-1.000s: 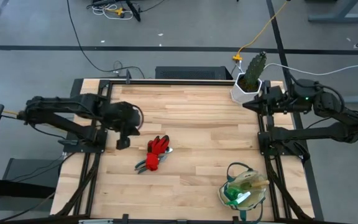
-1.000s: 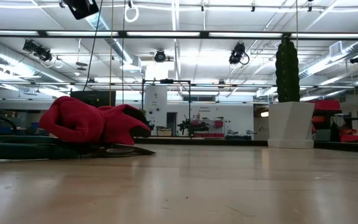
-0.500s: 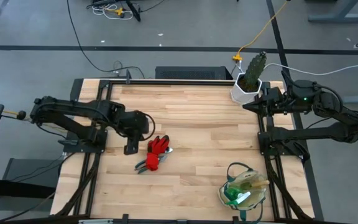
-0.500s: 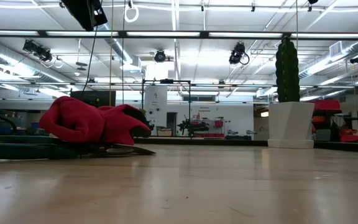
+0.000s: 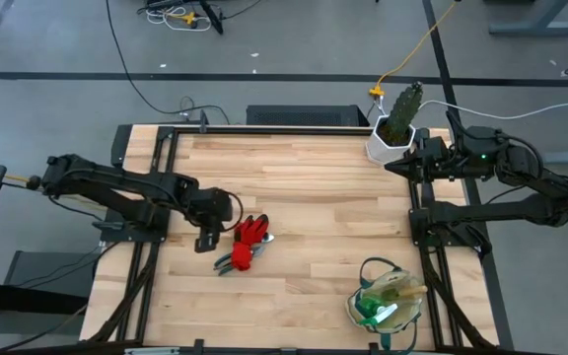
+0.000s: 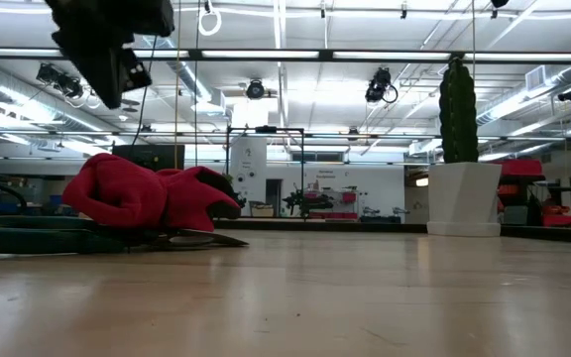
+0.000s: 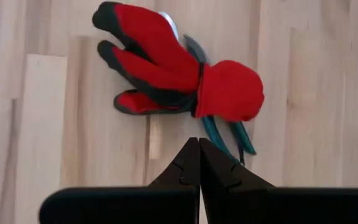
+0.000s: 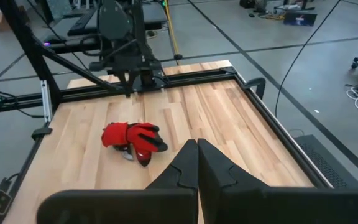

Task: Pick & Place Garden tools in Gardening bag
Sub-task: Put the light brown trowel into the gardening tool bag

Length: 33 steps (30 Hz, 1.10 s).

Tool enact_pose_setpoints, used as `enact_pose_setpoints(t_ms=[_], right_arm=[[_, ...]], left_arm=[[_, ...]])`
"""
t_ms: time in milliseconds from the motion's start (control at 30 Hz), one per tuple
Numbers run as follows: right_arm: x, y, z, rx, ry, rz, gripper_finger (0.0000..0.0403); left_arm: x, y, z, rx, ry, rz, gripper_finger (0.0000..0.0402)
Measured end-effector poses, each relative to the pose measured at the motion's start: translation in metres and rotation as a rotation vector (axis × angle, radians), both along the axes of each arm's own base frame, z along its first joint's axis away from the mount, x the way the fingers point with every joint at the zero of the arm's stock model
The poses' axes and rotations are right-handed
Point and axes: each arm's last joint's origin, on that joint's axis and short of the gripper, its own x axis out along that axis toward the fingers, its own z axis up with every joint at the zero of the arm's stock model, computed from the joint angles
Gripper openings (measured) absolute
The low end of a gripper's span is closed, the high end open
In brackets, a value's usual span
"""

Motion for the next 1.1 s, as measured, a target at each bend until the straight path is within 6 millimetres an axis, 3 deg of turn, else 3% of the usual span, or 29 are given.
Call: enact_pose_setpoints(t_ms=[200,533,1100], right_arm=[[0.002,0.0,0.0,0.001,0.002,0.0,0.0],[0.01,-0.002,-0.002,-0.002,0.027,-0.018,0.0],[0.013,-0.003,-0.003,-0.001,0.038,-0.018,0.0]], left_arm=[[-0.02,0.002,-0.02,-0.021,0.022,0.013,0.0],[-0.042,0.005,-0.028,-0.041,-0.015,0.04,0.0],[-0.021,0.002,-0.047,-0.02,0.05,0.02,0.0]])
